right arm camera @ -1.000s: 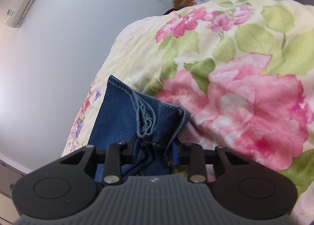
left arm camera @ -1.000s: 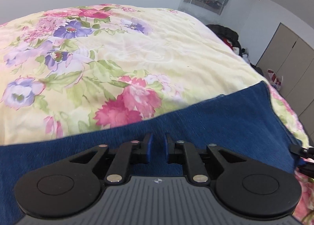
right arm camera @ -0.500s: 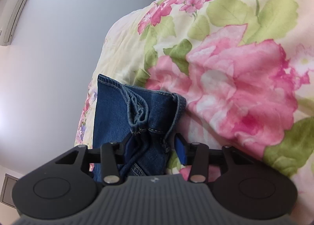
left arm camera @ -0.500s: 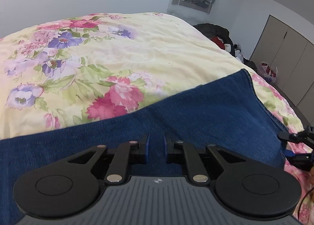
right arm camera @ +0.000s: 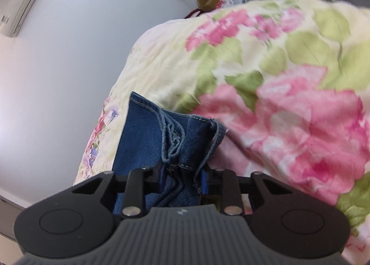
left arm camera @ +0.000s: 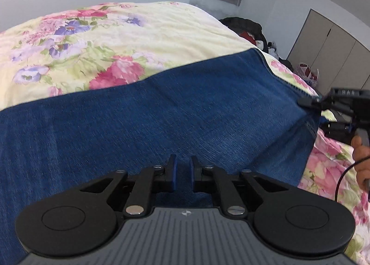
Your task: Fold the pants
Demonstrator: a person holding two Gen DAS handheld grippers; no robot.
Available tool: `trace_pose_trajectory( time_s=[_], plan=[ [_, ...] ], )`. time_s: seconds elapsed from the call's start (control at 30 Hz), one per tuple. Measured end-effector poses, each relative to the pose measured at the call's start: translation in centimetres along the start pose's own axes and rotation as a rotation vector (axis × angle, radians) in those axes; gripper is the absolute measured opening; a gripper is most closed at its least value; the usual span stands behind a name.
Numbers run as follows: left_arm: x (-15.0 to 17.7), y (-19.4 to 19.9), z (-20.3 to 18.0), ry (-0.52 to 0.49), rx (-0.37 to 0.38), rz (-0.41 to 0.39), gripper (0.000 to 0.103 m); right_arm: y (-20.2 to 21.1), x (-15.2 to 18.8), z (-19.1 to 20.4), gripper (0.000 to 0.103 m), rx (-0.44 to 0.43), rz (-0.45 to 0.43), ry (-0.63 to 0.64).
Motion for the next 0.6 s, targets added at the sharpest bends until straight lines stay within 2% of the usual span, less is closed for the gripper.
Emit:
trace_pose_trajectory(
  time_s=[0.23, 0.37, 0.5, 0.53, 0.6],
  plan=[
    [1.7, 0.3, -1.6, -0.049, 0.006, 0.049, 0.009, 0.6, -0.5, 3.9, 0.02, 0.024, -0.021, 0.121],
    [2.7, 1.3, -1.4, -0.012, 0.102, 0.109, 0.01, 1.5, -0.1, 6.2, 0.019, 0.028, -0.048, 0.168],
    [4.2, 4.3, -0.7, -0.019, 0.207, 0.117, 0.01, 3.1, 0.4, 9.9, 0.018, 0.029, -0.079, 0.257],
    [4.6, 5.1, -0.5, -0.015, 0.244, 0.127, 0.014, 3.4, 0.7, 11.0, 0.018, 0.03, -0.086, 0.285],
    [5.2, 6.9, 0.0, -0.036, 0.256, 0.123, 0.015, 3.9, 1.1, 13.0, 0.018, 0.032, -0.097, 0.332]
  ],
)
Point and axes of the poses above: each gripper's, at about its wrist camera, not at the fingertips, and y roughly against the way its jaws point, z to its left, x to its underside, the point moved 3 cm from there along -y, roughly the way its jaws point, and after that the axes turned 3 degrees about z, right-handed, at the moved point
